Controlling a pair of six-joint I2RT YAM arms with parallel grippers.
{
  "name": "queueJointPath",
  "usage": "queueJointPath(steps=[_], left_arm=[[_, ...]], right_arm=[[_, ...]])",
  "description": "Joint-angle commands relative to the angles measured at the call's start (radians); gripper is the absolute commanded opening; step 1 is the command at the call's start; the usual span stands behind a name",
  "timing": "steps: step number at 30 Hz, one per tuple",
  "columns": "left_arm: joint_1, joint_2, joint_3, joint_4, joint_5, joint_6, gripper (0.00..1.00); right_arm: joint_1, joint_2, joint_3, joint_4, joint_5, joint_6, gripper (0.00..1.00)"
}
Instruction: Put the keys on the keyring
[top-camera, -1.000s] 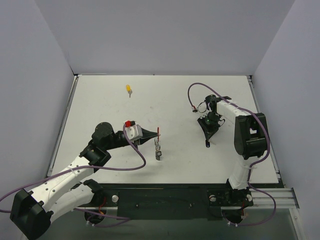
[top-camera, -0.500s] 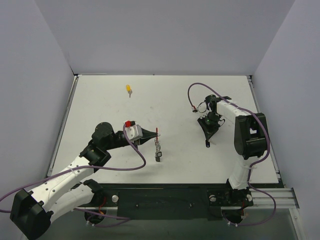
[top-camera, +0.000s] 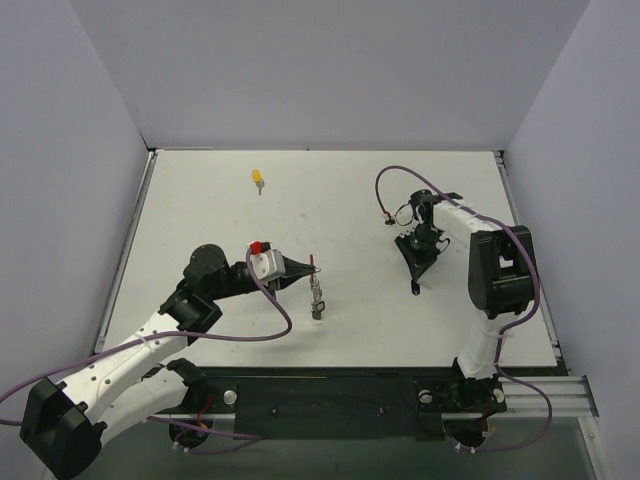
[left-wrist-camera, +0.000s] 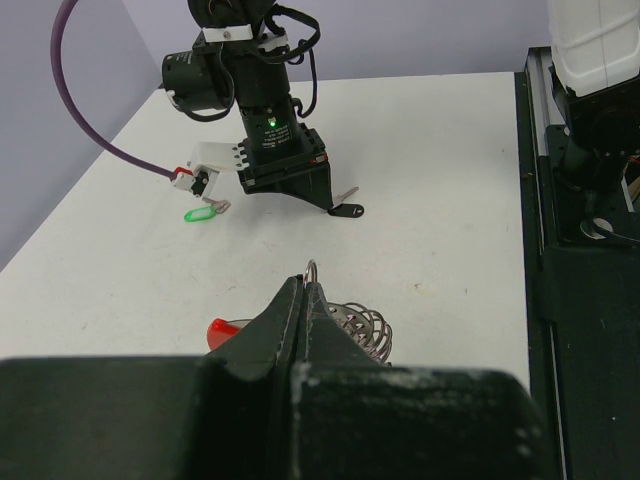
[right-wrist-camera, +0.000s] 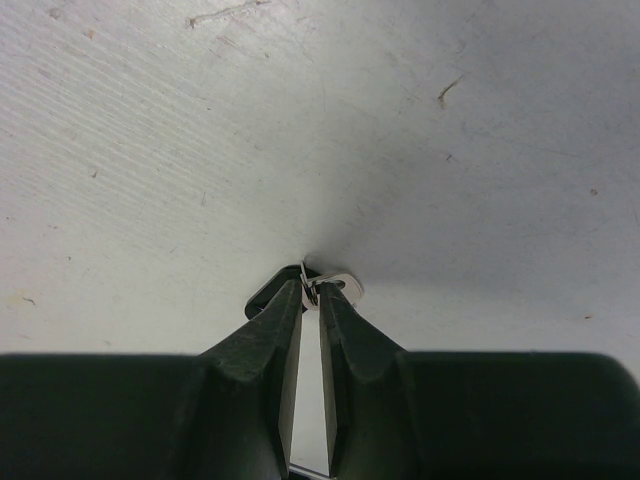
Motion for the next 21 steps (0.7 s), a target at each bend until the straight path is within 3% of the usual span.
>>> queueJointPath(steps=[1, 15, 21], left_arm=[[-0.004, -0.009, 0.020, 0.033, 0.020, 0.014, 0.00], [-0.004, -0.009, 0.020, 0.033, 0.020, 0.016, 0.00], [-0.004, -0.012, 0.020, 0.033, 0.021, 0.016, 0.00]], right_arm=[[0.003, 0.002, 0.031, -0.058, 0.001, 0.002, 0.09], [0.003, 0.007, 0.033, -0.060, -0.002, 0.000, 0.08], [0.002, 0.005, 0.032, -0.061, -0.005, -0.003, 0.01]])
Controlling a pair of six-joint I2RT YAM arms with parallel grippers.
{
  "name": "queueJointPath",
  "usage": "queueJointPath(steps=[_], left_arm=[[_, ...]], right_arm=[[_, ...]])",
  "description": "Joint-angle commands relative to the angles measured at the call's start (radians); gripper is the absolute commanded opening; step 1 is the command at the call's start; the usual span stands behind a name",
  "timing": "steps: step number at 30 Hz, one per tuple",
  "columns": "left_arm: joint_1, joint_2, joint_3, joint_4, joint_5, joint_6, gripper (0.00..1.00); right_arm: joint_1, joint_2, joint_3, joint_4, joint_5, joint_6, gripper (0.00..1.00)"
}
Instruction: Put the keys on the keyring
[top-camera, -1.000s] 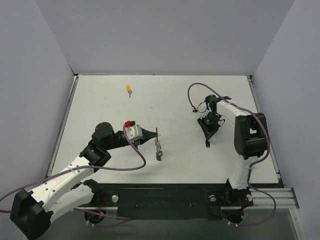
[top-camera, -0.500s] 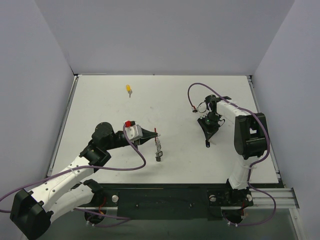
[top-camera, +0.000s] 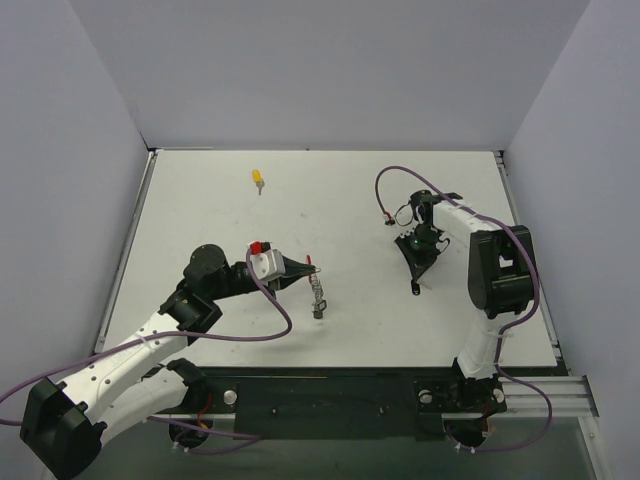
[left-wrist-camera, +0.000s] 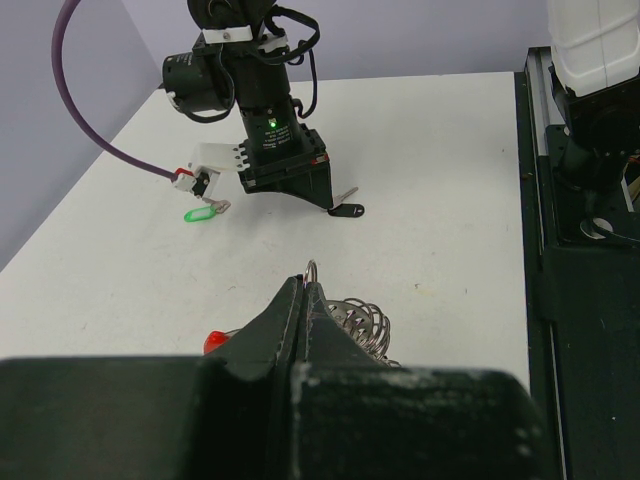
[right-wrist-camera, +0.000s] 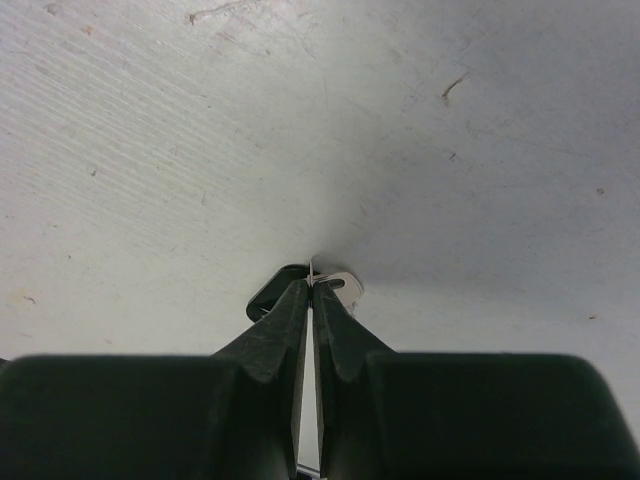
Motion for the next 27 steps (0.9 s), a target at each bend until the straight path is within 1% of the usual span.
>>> queueJointPath(steps=[1, 5, 8, 12, 14, 15, 16, 17, 18, 19, 20, 21, 22, 23, 24, 27], left_arm=[[-0.004, -0.011, 0.020, 0.033, 0.021, 0.016, 0.00], [-0.004, -0.012, 0.019, 0.031, 0.023, 0.020, 0.00], [-0.004, -0.015, 0.017, 0.030, 0.026, 0.023, 0.00], [-0.004, -0.023, 0.011, 0.036, 0.035, 0.031, 0.00], [-0.004, -0.034, 0.003, 0.051, 0.043, 0.036, 0.00], [-0.004, -0.037, 0.002, 0.060, 0.049, 0.039, 0.00], [-0.004, -0.046, -0.006, 0.066, 0.061, 0.048, 0.00], [-0.004, -0.052, -0.018, 0.098, 0.072, 0.048, 0.00], [-0.004, -0.064, -0.024, 0.115, 0.090, 0.040, 0.00], [-0.004, -0.069, -0.036, 0.146, 0.107, 0.040, 0.00], [-0.004, -0.078, -0.041, 0.163, 0.113, 0.036, 0.00], [-0.004, -0.081, -0.047, 0.186, 0.130, 0.030, 0.00], [-0.004, -0.087, -0.050, 0.201, 0.138, 0.014, 0.00], [-0.004, -0.092, -0.058, 0.238, 0.153, -0.006, 0.00], [-0.004, -0.095, -0.064, 0.258, 0.158, -0.019, 0.00], [-0.005, -0.097, -0.086, 0.367, 0.187, -0.091, 0.00]], right_arm=[[0.002, 0.004, 0.034, -0.058, -0.008, -0.004, 0.00], [-0.008, -0.016, 0.043, -0.082, -0.055, -0.034, 0.00], [-0.031, -0.076, 0.057, -0.150, -0.196, -0.143, 0.00], [-0.052, -0.212, 0.042, -0.231, -0.394, -0.316, 0.00], [-0.049, -0.295, 0.049, -0.314, -0.486, -0.462, 0.00], [-0.046, -0.335, 0.055, -0.388, -0.505, -0.584, 0.00], [-0.043, -0.358, 0.074, -0.426, -0.537, -0.641, 0.00], [-0.040, -0.390, 0.098, -0.509, -0.559, -0.765, 0.00], [-0.035, -0.402, 0.115, -0.565, -0.562, -0.844, 0.00], [-0.032, -0.419, 0.155, -0.663, -0.575, -0.975, 0.00], [-0.031, -0.428, 0.175, -0.699, -0.585, -1.022, 0.00], [-0.031, -0.444, 0.201, -0.775, -0.602, -1.124, 0.00], [-0.026, -0.448, 0.215, -0.809, -0.612, -1.174, 0.00], [-0.022, -0.464, 0.238, -0.870, -0.623, -1.265, 0.00], [-0.005, -0.468, 0.246, -0.900, -0.623, -1.309, 0.00], [0.054, -0.520, 0.255, -0.900, -0.602, -1.343, 0.00]])
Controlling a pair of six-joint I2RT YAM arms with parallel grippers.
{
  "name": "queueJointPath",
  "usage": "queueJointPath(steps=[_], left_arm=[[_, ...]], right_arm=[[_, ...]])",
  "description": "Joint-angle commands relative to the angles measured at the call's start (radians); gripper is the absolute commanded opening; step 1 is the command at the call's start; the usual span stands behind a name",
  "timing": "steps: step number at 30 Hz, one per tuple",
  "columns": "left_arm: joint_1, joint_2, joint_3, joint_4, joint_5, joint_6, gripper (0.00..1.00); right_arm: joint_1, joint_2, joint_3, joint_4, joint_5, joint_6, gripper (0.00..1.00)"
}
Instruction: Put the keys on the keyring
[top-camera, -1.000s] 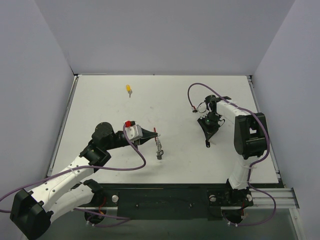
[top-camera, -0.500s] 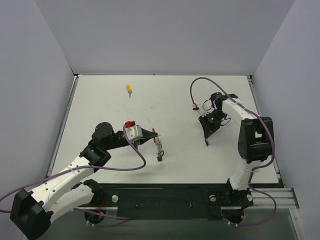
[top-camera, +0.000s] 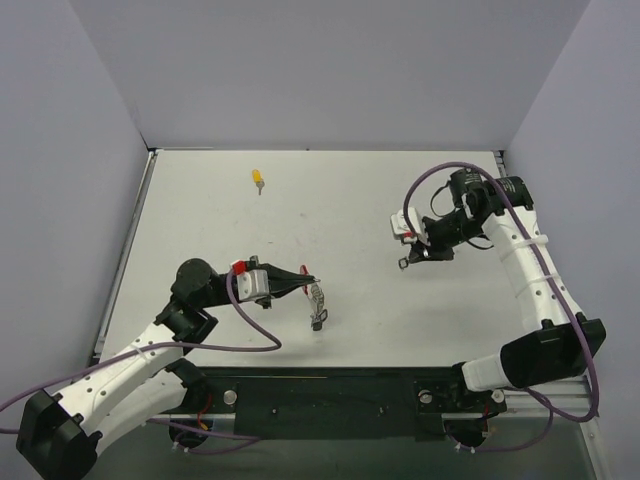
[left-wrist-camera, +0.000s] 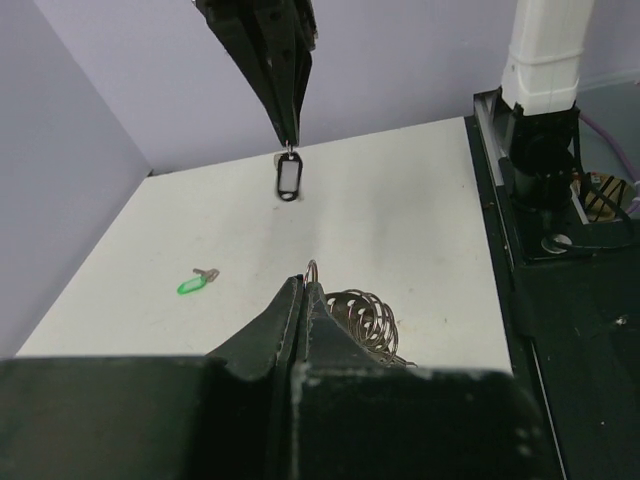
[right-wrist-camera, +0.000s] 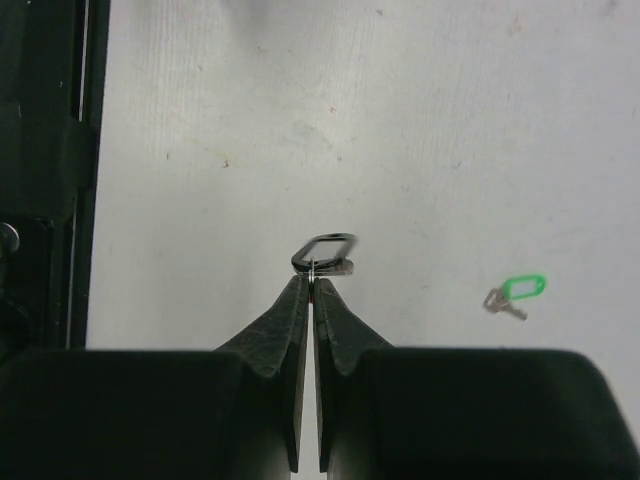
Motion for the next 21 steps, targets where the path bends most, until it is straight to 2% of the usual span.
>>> queueJointPath(steps=[1, 9, 17, 21], left_arm=[[-0.005, -0.017, -0.009, 0.230, 0.076, -0.096, 0.00], [-0.073, 0.038, 0.009, 0.272, 0.084, -0.124, 0.00], [-0.215, 0.107, 0.024, 0.164, -0.074, 0.051, 0.00], [-0.261, 0.144, 0.018, 0.181, -0.144, 0.109, 0.00]], right_arm=[[0.093, -0.066, 0.022, -0.330, -0.049, -0.269, 0.00], [0.191, -0.113, 0.024, -0.333, -0.119, -0.249, 0.00], [0.248, -0.107, 0.068, -0.333, -0.182, -0.152, 0.00], [0.259, -0.116, 0.079, -0.333, -0.196, -0.111, 0.00]])
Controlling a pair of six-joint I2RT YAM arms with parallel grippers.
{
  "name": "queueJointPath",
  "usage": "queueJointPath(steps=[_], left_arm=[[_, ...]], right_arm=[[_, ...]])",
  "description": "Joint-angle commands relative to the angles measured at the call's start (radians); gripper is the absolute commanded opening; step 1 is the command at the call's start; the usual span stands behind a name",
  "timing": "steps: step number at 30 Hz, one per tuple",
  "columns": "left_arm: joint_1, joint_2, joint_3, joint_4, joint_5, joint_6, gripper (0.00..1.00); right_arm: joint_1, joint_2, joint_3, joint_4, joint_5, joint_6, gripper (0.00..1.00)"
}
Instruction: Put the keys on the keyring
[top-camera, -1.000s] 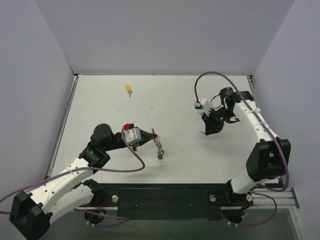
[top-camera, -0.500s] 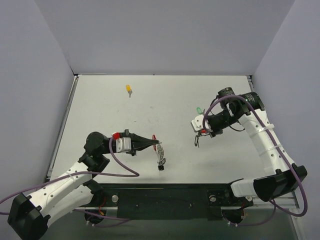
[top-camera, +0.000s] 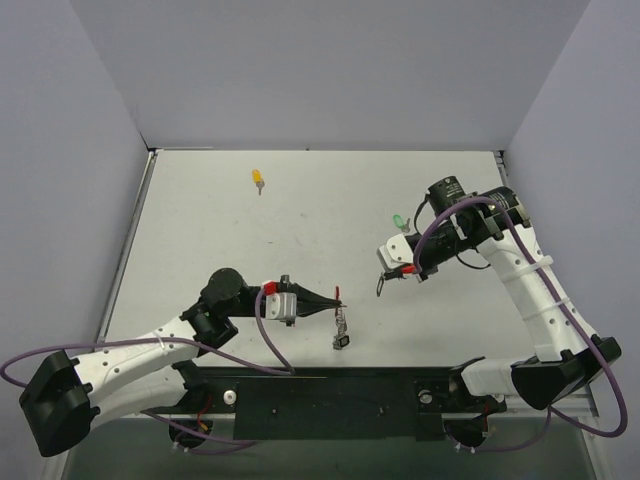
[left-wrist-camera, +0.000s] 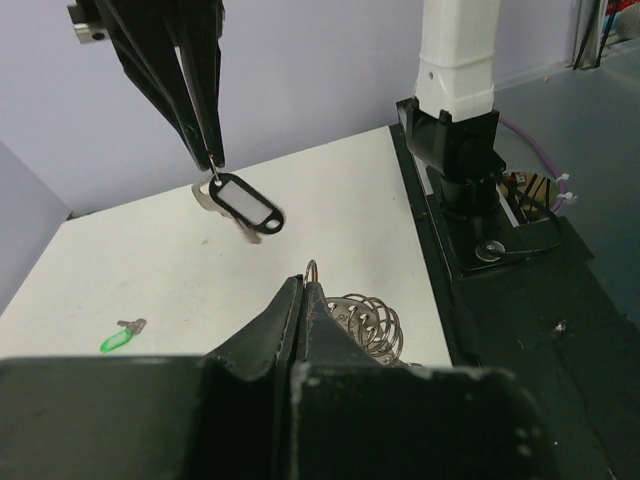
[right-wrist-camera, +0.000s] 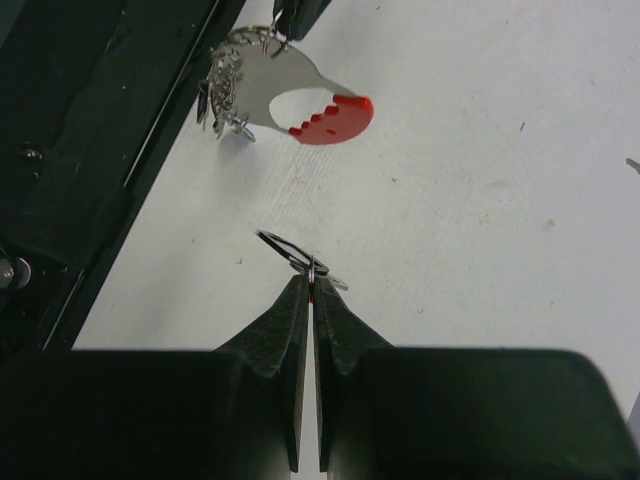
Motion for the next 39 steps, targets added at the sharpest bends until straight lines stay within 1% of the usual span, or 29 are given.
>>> queueJointPath(steps=[1, 4, 9, 13, 15, 19, 21, 22, 24, 25, 27, 33, 39], left_arm=[[-0.040, 0.029, 0.034, 0.040, -0.109, 0.095, 0.00], [-0.054, 0.052, 0.031, 0.077, -0.146, 0.098, 0.00], [-0.059, 0.091, 0.017, 0.154, -0.154, 0.053, 0.00], [-0.059, 0.104, 0.014, 0.177, -0.154, 0.010, 0.00], [-0.060, 0.115, 0.019, 0.180, -0.134, -0.013, 0.00], [-0.059, 0.135, 0.045, 0.165, -0.045, -0.051, 0.00], [-0.049, 0.140, 0.051, 0.174, -0.010, -0.083, 0.00], [-0.039, 0.146, 0.050, 0.189, -0.002, -0.124, 0.00], [-0.022, 0.158, 0.025, 0.298, 0.016, -0.221, 0.00], [-0.016, 0.161, 0.005, 0.385, 0.022, -0.285, 0.00], [0.003, 0.173, -0.012, 0.471, 0.042, -0.345, 0.00], [0.046, 0.186, 0.008, 0.471, 0.127, -0.407, 0.00], [0.064, 0.206, 0.019, 0.513, 0.134, -0.457, 0.00]], right_arm=[[0.017, -0.016, 0.032, -0.268, -0.087, 0.056, 0.00], [0.028, -0.014, 0.030, -0.266, -0.087, 0.105, 0.00], [0.048, -0.007, 0.026, -0.228, -0.075, 0.213, 0.00], [0.079, 0.004, 0.019, -0.225, -0.061, 0.220, 0.00], [0.097, 0.016, 0.029, -0.231, -0.047, 0.219, 0.00], [0.129, 0.044, 0.047, -0.251, -0.038, 0.219, 0.00], [0.154, 0.050, 0.047, -0.256, -0.032, 0.217, 0.00], [0.171, 0.049, 0.047, -0.256, -0.032, 0.216, 0.00], [0.186, 0.055, 0.050, -0.262, -0.036, 0.210, 0.00], [0.195, 0.059, 0.056, -0.265, -0.038, 0.214, 0.00], [0.203, 0.062, 0.061, -0.265, -0.040, 0.217, 0.00], [0.215, 0.070, 0.068, -0.265, -0.070, 0.233, 0.00], [0.221, 0.082, 0.084, -0.265, -0.090, 0.248, 0.00]])
